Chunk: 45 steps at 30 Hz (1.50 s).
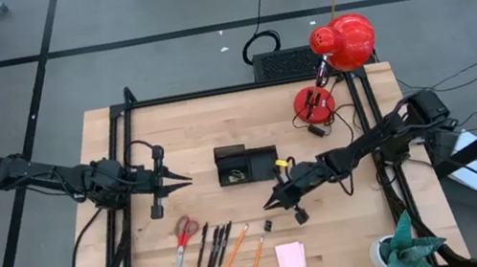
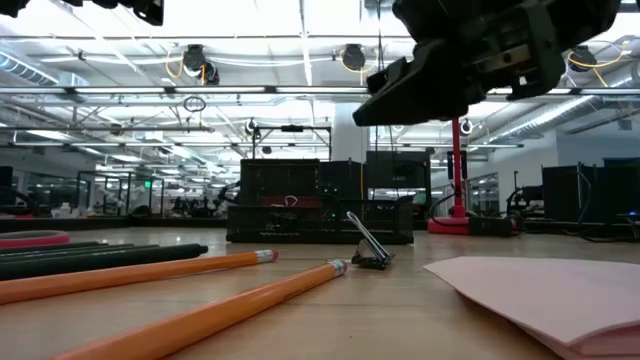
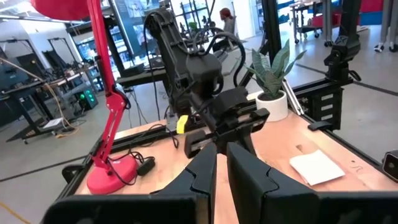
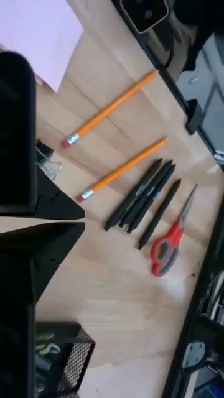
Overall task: Pick and place office supplies into organizer
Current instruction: Put the binder clip into the desk organizer
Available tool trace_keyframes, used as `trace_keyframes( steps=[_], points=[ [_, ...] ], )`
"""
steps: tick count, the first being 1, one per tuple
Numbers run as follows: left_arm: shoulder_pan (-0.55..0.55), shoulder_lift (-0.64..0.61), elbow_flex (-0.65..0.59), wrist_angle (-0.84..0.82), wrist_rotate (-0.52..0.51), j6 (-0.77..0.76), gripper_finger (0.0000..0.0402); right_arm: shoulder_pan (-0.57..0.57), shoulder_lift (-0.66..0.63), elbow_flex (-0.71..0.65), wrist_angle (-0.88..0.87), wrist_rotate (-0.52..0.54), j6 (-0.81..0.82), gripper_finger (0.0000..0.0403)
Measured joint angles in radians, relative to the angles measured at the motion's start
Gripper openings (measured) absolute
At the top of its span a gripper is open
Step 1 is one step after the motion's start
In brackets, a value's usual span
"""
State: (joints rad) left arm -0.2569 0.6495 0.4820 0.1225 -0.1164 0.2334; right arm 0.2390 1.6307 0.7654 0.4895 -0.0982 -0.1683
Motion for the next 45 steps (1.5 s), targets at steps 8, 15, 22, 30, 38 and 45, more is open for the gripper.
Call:
trace_keyframes(
  steps=[8, 15, 22, 30, 38, 45],
  points=[
    [0.000, 0.000, 0.000, -0.014, -0.015, 0.001, 0.0047, -0.026, 0.072, 0.017, 0.076, -0.045, 0.078, 0.0089],
    [0.000, 0.000, 0.000, -0.016, -0.015, 0.000, 0.0047, -0.015, 0.149, 0.054, 0.127, -0.146, 0.138, 0.0144],
    [0.000, 0.000, 0.000, -0.024, -0.016, -0.002, 0.0047, -0.008, 0.201, 0.063, 0.111, -0.155, 0.137, 0.0147],
    [-0.001, 0.000, 0.000, -0.026, -0.016, -0.002, 0.0047, 0.001, 0.207, 0.063, 0.089, -0.218, 0.130, 0.0139],
    [0.000, 0.000, 0.000, -0.023, -0.016, -0.002, 0.0047, -0.002, 0.207, 0.062, 0.087, -0.172, 0.123, 0.0131],
    [0.000, 0.000, 0.000, -0.023, -0.017, 0.002, 0.0047, -0.002, 0.261, 0.061, 0.143, -0.164, 0.128, 0.0130]
  ],
)
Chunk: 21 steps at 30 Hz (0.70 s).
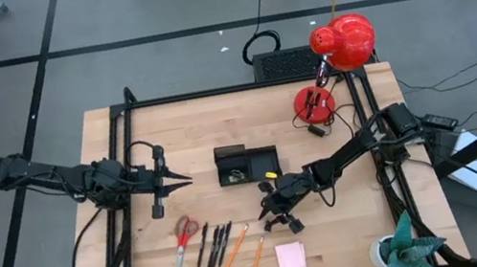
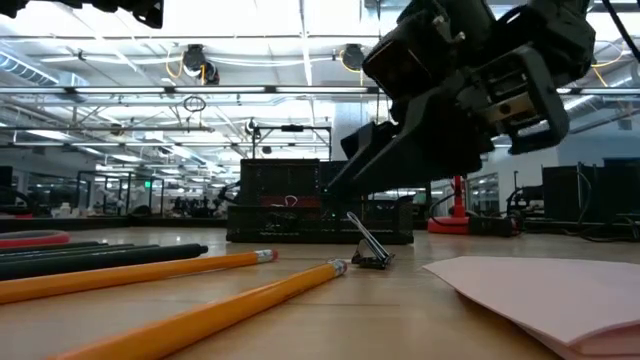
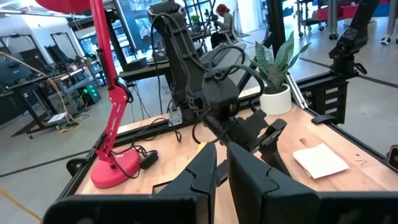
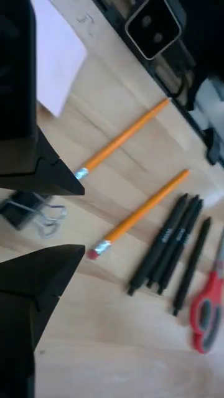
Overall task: Pick and place office supplies into organizer
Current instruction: Put the binder clip into the desk organizer
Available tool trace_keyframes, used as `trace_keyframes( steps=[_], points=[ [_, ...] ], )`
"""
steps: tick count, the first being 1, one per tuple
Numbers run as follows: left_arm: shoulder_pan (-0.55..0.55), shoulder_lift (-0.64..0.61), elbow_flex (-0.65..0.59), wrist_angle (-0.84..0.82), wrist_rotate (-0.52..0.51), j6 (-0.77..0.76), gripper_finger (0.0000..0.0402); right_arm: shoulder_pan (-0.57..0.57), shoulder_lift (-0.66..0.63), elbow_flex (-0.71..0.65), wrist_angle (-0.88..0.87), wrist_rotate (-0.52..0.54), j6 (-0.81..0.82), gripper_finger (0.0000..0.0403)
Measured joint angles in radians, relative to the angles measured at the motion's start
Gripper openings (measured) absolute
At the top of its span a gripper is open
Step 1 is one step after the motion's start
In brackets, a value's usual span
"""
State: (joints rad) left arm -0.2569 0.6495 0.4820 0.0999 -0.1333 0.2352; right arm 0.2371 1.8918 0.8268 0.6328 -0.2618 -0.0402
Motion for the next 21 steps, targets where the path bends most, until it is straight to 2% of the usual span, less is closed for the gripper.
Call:
trace_keyframes(
  steps=[8, 17, 21],
  points=[
    [0.000, 0.000, 0.000, -0.008, 0.000, 0.000, 0.0047, -0.012, 0.045, 0.000, 0.037, -0.053, 0.028, 0.0130],
    [0.000, 0.000, 0.000, -0.008, 0.000, -0.001, 0.0047, -0.011, 0.087, 0.000, 0.038, -0.066, 0.029, 0.0130],
    [0.000, 0.000, 0.000, -0.008, 0.000, -0.001, 0.0047, -0.013, 0.083, 0.000, 0.043, -0.116, 0.025, 0.0112]
  ],
)
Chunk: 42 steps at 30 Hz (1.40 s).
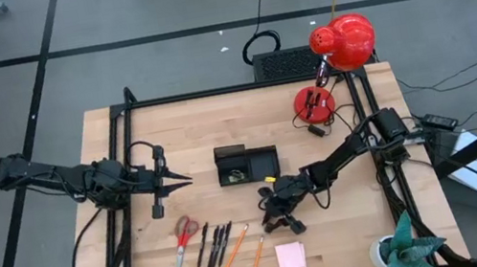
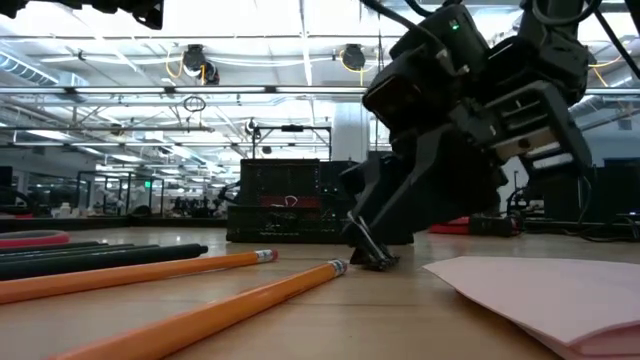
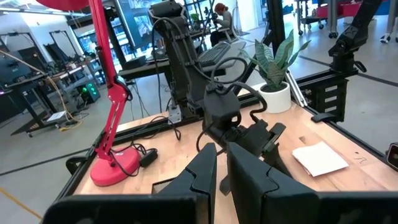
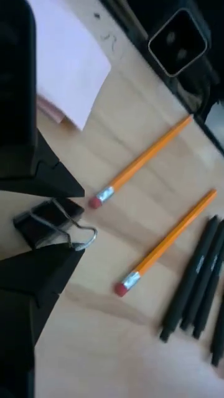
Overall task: Pick and place office supplies into organizer
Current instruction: Put the binder clip into the desk organizer
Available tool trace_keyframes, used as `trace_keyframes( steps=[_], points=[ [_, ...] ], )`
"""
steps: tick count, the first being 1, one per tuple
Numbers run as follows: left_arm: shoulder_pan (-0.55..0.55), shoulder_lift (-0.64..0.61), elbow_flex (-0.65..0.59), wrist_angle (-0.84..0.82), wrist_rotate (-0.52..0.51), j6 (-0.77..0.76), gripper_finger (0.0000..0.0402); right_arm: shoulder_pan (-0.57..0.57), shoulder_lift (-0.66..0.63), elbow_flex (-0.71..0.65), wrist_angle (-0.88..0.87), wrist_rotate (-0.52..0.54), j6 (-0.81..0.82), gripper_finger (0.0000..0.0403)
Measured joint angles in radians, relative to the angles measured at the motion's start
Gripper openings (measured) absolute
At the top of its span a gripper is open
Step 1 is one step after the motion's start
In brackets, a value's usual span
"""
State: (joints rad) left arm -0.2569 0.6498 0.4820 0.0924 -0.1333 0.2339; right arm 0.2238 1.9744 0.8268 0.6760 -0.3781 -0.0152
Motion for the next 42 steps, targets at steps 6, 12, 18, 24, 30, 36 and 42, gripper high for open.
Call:
trace_keyframes(
  steps=[6, 12, 18, 24, 30, 36, 42],
  points=[
    [0.000, 0.000, 0.000, 0.000, 0.000, -0.002, 0.0047, -0.002, -0.002, 0.000, 0.004, -0.021, -0.051, 0.0027],
    [0.000, 0.000, 0.000, 0.000, 0.000, -0.003, 0.0047, -0.002, -0.002, 0.001, 0.007, -0.023, -0.069, 0.0008],
    [0.000, 0.000, 0.000, 0.001, 0.000, -0.003, 0.0047, -0.002, -0.059, 0.000, 0.017, 0.057, -0.084, 0.0003],
    [0.000, 0.000, 0.000, 0.001, 0.000, -0.003, 0.0047, 0.034, -0.227, 0.000, -0.098, 0.316, -0.123, 0.0002],
    [0.000, 0.000, 0.000, 0.001, 0.000, -0.002, 0.0047, 0.111, -0.357, 0.000, -0.279, 0.595, -0.162, 0.0001],
    [0.000, 0.000, 0.000, 0.000, 0.000, -0.002, 0.0047, 0.137, -0.376, -0.004, -0.376, 0.762, -0.139, 0.0001],
    [0.000, 0.000, 0.000, 0.002, 0.000, -0.002, 0.0047, 0.103, -0.365, -0.086, -0.276, 0.767, -0.104, 0.0001]
  ],
)
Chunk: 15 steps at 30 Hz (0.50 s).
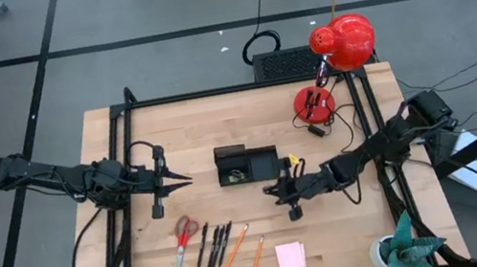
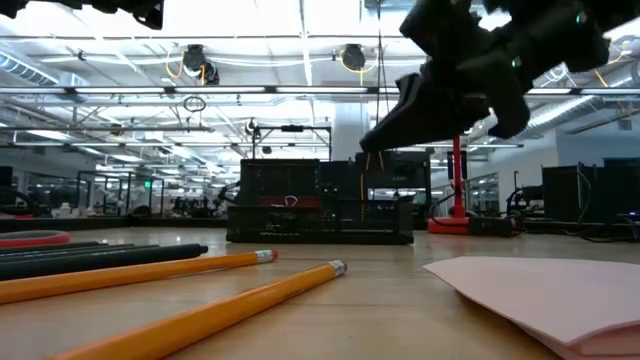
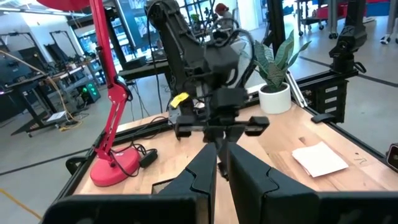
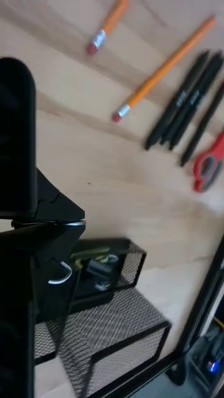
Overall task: Pick and place office supplies into organizer
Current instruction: Put the binder clip into the desk organizer
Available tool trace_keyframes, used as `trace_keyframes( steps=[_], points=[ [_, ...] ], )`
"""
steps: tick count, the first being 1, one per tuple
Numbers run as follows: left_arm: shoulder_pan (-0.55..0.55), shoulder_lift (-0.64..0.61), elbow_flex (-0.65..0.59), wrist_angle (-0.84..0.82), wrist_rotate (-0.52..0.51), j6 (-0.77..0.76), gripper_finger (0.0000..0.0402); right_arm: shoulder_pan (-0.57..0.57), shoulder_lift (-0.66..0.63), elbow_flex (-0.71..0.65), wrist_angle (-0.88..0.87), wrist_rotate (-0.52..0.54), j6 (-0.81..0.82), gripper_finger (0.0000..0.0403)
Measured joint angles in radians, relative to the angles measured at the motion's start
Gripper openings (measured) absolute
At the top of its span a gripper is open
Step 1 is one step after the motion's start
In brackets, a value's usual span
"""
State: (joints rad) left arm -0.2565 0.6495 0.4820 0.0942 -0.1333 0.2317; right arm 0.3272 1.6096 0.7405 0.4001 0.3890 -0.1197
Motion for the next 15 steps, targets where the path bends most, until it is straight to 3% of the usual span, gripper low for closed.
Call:
trace_keyframes(
  steps=[7, 9, 15],
  points=[
    [0.000, 0.000, 0.000, 0.001, 0.000, 0.007, 0.0047, -0.081, 0.032, -0.099, 0.408, -0.201, -0.002, 0.0000],
    [0.000, 0.000, 0.000, 0.006, 0.000, 0.007, 0.0047, -0.105, 0.064, -0.094, 0.469, -0.262, -0.001, 0.0000],
    [0.000, 0.000, 0.000, 0.011, 0.000, -0.002, 0.0047, -0.156, 0.205, 0.003, 0.485, -0.263, 0.003, 0.0000]
  ],
)
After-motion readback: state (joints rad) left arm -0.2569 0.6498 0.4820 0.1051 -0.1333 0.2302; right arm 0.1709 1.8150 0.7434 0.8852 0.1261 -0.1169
